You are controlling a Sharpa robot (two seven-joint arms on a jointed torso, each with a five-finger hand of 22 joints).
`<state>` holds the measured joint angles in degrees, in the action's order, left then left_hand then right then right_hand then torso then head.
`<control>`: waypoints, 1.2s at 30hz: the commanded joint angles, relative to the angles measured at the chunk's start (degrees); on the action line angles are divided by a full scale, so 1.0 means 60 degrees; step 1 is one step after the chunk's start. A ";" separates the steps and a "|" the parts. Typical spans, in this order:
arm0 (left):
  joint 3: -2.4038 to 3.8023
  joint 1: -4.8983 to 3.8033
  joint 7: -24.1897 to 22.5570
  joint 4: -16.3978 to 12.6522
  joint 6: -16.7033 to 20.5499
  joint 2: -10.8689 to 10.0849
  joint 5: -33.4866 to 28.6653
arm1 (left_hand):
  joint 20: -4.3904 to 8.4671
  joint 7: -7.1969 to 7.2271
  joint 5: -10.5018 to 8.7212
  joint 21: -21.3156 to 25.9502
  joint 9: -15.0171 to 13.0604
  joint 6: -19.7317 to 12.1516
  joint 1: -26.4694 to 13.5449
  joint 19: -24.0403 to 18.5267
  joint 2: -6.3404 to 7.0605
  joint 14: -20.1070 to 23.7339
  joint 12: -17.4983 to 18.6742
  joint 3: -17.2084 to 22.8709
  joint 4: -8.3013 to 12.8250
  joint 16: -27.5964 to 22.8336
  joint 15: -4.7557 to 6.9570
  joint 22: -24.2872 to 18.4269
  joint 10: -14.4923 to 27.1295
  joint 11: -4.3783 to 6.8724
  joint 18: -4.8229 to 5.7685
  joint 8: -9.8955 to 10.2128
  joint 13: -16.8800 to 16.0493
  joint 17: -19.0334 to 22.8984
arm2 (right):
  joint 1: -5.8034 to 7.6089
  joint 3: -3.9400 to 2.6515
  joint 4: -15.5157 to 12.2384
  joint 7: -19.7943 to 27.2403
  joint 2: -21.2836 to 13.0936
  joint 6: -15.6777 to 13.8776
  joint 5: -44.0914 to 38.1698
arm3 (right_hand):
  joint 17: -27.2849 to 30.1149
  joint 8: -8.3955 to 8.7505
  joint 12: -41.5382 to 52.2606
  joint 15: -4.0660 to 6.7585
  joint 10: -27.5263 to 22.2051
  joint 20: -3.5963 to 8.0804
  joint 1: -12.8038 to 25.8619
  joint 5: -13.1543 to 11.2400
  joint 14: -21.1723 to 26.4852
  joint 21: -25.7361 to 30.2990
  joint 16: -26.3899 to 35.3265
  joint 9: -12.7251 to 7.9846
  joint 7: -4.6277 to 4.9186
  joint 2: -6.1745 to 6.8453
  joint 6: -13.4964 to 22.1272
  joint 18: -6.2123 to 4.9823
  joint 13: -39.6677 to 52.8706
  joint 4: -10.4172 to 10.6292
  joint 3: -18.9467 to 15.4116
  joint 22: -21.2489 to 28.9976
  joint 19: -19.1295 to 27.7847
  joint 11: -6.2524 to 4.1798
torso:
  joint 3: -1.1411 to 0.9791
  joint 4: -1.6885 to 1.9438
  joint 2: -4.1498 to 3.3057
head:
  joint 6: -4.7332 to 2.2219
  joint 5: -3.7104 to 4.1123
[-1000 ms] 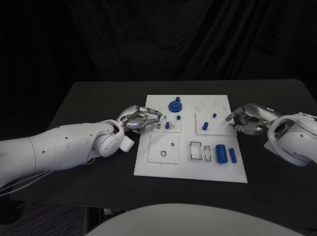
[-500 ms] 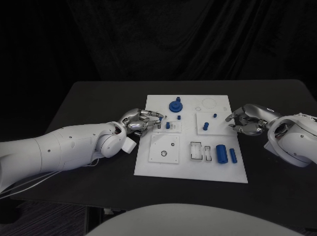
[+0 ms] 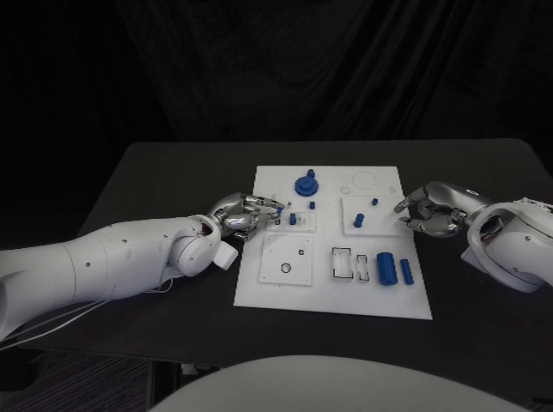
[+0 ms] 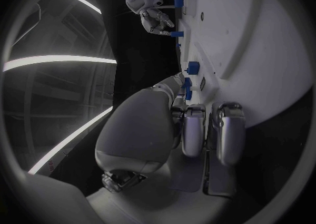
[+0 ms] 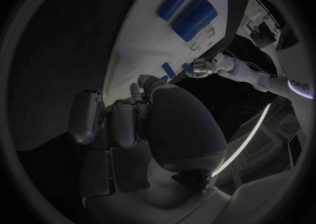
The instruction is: Assemble the parts on the task board
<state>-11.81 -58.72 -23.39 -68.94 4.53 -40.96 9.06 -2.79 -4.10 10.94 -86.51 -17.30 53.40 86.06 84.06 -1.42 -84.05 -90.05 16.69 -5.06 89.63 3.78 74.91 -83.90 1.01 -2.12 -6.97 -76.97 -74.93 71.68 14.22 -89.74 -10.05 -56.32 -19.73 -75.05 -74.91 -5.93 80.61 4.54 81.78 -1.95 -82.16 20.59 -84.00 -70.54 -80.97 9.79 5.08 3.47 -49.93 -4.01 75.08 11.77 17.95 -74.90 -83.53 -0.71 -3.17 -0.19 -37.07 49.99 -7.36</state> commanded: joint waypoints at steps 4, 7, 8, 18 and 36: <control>-0.0047 0.0128 0.0440 0.0050 0.0387 0.0026 -0.0105 | -0.0058 -0.0048 0.0067 0.0054 -0.0026 -0.0029 0.0040 0.0556 -0.0067 -0.0992 0.0009 -0.0047 0.0059 0.0062 -0.0086 0.2292 -0.1016 -0.0082 0.0185 -0.0053 -0.2171 -0.2512 | -0.0046 -0.0005 -0.0013 -0.0031 -0.0018 -0.0024 -0.0026 | -0.1180 0.0026 -0.0029 -0.0045 -0.0031 -0.0020 0.0038 -0.0011 -0.0631 0.0026 0.0026 -0.0015 -0.0039 -0.0008 -0.0045 0.0006 0.0817 0.0009 -0.0003 -0.1639 0.0015 -0.0003 | 0.0000 0.0006 0.0002 | 0.0002 0.0007; -0.0047 0.0145 0.0528 0.0069 0.0417 0.0032 -0.0105 | -0.0060 -0.0049 0.0078 0.0067 -0.0027 -0.0039 0.0056 0.0548 -0.0075 -0.0992 0.0009 -0.0048 0.0074 0.0062 -0.0088 0.2287 -0.1016 -0.0085 0.0182 -0.0055 -0.2171 -0.2512 | -0.0052 -0.0005 -0.0015 -0.0031 -0.0020 -0.0024 -0.0026 | -0.1180 0.0026 -0.0029 -0.0045 -0.0031 -0.0020 0.0038 -0.0011 -0.0631 0.0026 0.0026 -0.0015 -0.0039 -0.0008 -0.0045 0.0006 0.0817 0.0009 -0.0003 -0.1639 0.0015 -0.0003 | 0.0002 0.0011 0.0001 | 0.0002 0.0022; -0.0047 0.0149 0.0554 0.0074 0.0420 0.0034 -0.0105 | -0.0063 -0.0053 0.0096 0.0067 -0.0028 -0.0053 0.0083 0.0548 -0.0089 -0.0992 0.0009 -0.0047 0.0098 0.0062 -0.0092 0.2287 -0.1016 -0.0089 0.0182 -0.0058 -0.2171 -0.2512 | -0.0053 -0.0005 -0.0015 -0.0031 -0.0021 -0.0024 -0.0026 | -0.1180 0.0026 -0.0029 -0.0045 -0.0031 -0.0020 0.0038 -0.0011 -0.0631 0.0026 0.0026 -0.0015 -0.0039 -0.0008 -0.0045 0.0006 0.0817 0.0009 -0.0003 -0.1639 0.0015 -0.0003 | 0.0004 0.0011 0.0003 | 0.0002 0.0022; -0.0047 0.0186 0.0897 0.0112 0.0479 0.0035 -0.0104 | -0.0081 -0.0080 0.0345 0.0060 -0.0031 -0.0155 0.0230 0.0557 -0.0107 -0.0992 0.0009 -0.0061 0.0269 0.0062 -0.0109 0.2290 -0.1016 -0.0111 0.0184 -0.0078 -0.2171 -0.2512 | -0.0068 -0.0005 -0.0018 -0.0033 -0.0033 -0.0024 -0.0026 | -0.1181 0.0030 -0.0020 -0.0042 -0.0024 -0.0018 0.0004 0.0011 -0.0632 0.0008 0.0024 -0.0017 -0.0043 0.0000 -0.0040 0.0010 0.0825 -0.0022 0.0008 -0.1644 0.0008 -0.0007 | 0.0006 0.0002 0.0002 | 0.0002 0.0000; -0.0047 0.0204 0.1409 0.0055 0.0737 -0.0016 0.1085 | -0.0141 -0.0265 0.0732 0.0042 -0.0038 -0.0169 0.0246 0.0576 -0.0049 -0.0992 0.0009 -0.0097 0.0472 0.0062 -0.0189 0.2295 -0.1016 -0.0234 0.0188 -0.0164 -0.2171 -0.2512 | -0.0078 -0.0006 -0.0026 -0.0033 -0.0044 -0.0022 -0.0026 | -0.1186 0.0032 -0.0024 -0.0038 -0.0029 -0.0014 -0.0060 0.0071 -0.0634 0.0007 0.0016 -0.0020 -0.0041 0.0011 -0.0042 0.0010 0.0820 -0.0083 0.0034 -0.1646 0.0006 -0.0009 | -0.0005 0.0008 -0.0005 | 0.0002 0.0010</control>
<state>-11.21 -58.59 -21.28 -69.16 6.33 -40.93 13.19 -3.12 -5.25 15.40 -86.29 -17.42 52.51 87.41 84.15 -1.65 -84.06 -90.08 16.07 -2.51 89.63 2.95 74.90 -84.03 0.07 -6.83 -7.55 -81.47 -74.91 71.36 14.22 -89.76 -10.05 -56.50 -19.73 -75.05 -74.90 -5.93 80.61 4.54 81.78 -1.95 -82.16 20.83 -84.00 -70.54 -80.97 9.75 5.08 3.47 -49.93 -4.02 75.08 11.60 18.11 -74.93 -83.53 -0.71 -3.16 -0.15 -37.10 49.99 -7.32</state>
